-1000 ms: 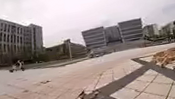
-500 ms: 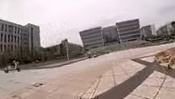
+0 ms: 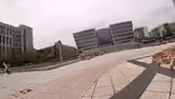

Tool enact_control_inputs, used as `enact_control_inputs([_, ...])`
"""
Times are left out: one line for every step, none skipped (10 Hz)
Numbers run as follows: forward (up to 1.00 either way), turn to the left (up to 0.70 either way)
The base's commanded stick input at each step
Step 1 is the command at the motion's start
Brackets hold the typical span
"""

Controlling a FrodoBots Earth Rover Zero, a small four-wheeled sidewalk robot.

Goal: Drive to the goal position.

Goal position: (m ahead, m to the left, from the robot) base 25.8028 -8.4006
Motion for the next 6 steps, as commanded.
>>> enact_control_inputs([0.70, 0.00])
enact_control_inputs([0.70, 0.00])
enact_control_inputs([0.70, 0.00])
enact_control_inputs([0.70, 0.00])
enact_control_inputs([0.70, 0.00])
enact_control_inputs([0.70, 0.00])
